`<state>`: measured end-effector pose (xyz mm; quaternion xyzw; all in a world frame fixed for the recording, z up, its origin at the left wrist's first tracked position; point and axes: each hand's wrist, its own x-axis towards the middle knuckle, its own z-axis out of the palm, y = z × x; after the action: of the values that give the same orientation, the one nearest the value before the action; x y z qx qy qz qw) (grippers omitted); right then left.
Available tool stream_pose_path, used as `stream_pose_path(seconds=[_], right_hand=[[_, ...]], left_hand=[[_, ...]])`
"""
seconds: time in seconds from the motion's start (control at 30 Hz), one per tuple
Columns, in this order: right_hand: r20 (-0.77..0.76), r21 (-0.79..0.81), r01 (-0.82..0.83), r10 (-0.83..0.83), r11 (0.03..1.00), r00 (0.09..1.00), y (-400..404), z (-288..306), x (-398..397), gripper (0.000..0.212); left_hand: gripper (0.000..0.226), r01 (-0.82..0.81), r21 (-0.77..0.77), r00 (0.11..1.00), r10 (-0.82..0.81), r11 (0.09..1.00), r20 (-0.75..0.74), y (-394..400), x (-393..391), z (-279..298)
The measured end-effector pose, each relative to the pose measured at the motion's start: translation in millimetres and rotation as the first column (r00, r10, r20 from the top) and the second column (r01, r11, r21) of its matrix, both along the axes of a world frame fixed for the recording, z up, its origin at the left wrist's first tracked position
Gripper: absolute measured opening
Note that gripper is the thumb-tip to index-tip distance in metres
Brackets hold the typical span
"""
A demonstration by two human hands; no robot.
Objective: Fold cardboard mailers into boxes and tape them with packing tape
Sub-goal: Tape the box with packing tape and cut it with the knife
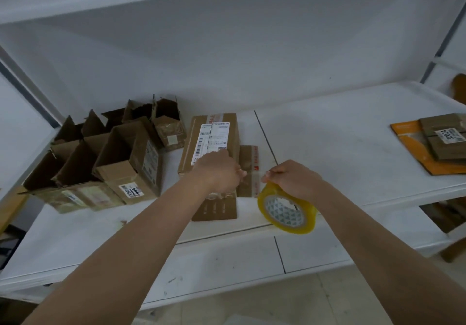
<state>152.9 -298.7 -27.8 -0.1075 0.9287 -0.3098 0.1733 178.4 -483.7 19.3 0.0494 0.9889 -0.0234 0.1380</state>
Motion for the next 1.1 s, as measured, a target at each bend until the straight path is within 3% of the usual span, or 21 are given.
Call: stream_pose_path(seconds=[0.03, 0.1, 0.2, 0.27, 0.37, 0.5, 0.6, 0.7, 0.77, 0.83, 0.9, 1.0, 1.1], right_hand=[[0.019, -0.016, 0.021, -0.021, 1.000, 1.000, 4, -1, -1, 0.025], [0.061, -0.017, 0.058, -0.057, 0.998, 0.996, 13, -6, -2, 0.025], [0.097, -0.012, 0.107, -0.105, 0.994, 0.990, 23, -10, -3, 0.027], [0.108, -0.047, 0.123, -0.117, 0.991, 0.987, 25, -10, -4, 0.026], [0.102, -0.040, 0.126, -0.122, 0.991, 0.987, 25, -10, -3, 0.026], [0.092, -0.021, 0.125, -0.123, 0.992, 0.988, 25, -10, -2, 0.027], [0.085, -0.022, 0.139, -0.136, 0.990, 0.987, 27, -11, 0, 0.027], [0.077, -0.017, 0.153, -0.151, 0.988, 0.985, 26, -12, 1, 0.026], [0.076, -0.020, 0.165, -0.163, 0.986, 0.984, 26, -12, 0, 0.026], [0.089, -0.044, 0.182, -0.177, 0.982, 0.980, 27, -12, -1, 0.024], [0.103, -0.107, 0.223, -0.212, 0.969, 0.972, 32, -10, -3, 0.019], [0.088, -0.221, 0.326, -0.314, 0.919, 0.945, 48, 1, -9, 0.016], [0.035, -0.322, 0.396, -0.407, 0.860, 0.913, 66, 13, -17, 0.021]], left_hand=[[0.043, -0.007, 0.138, 0.999, 0.002, 0.990, 0.034, -8, -1, 2], [0.048, -0.084, 0.470, 0.995, 0.044, 0.879, 0.095, -24, -1, 5], [0.052, -0.192, 0.641, 0.971, 0.240, 0.743, 0.012, -37, -3, 1], [0.049, -0.199, 0.553, 0.943, 0.311, 0.809, -0.116, -33, -8, -8], [0.034, -0.230, 0.267, 0.913, 0.302, 0.936, -0.274, -15, -14, -18], [0.015, -0.359, 0.100, 0.892, 0.372, 0.928, -0.256, 8, -18, -22], [0.034, -0.368, 0.120, 0.893, 0.387, 0.922, -0.231, 9, -26, -14], [0.077, -0.402, 0.285, 0.835, 0.476, 0.870, -0.277, 1, -32, -6], [0.079, -0.441, 0.283, 0.820, 0.511, 0.852, -0.260, -1, -34, -5], [0.053, -0.425, 0.184, 0.859, 0.459, 0.886, -0.227, -3, -34, -5], [0.041, -0.310, 0.114, 0.921, 0.328, 0.944, -0.210, -10, -30, -1], [0.062, -0.015, 0.111, 0.994, 0.026, 0.994, -0.102, -30, -19, 11], [0.069, 0.090, 0.043, 0.994, -0.088, 0.995, -0.062, -45, -14, 28]])
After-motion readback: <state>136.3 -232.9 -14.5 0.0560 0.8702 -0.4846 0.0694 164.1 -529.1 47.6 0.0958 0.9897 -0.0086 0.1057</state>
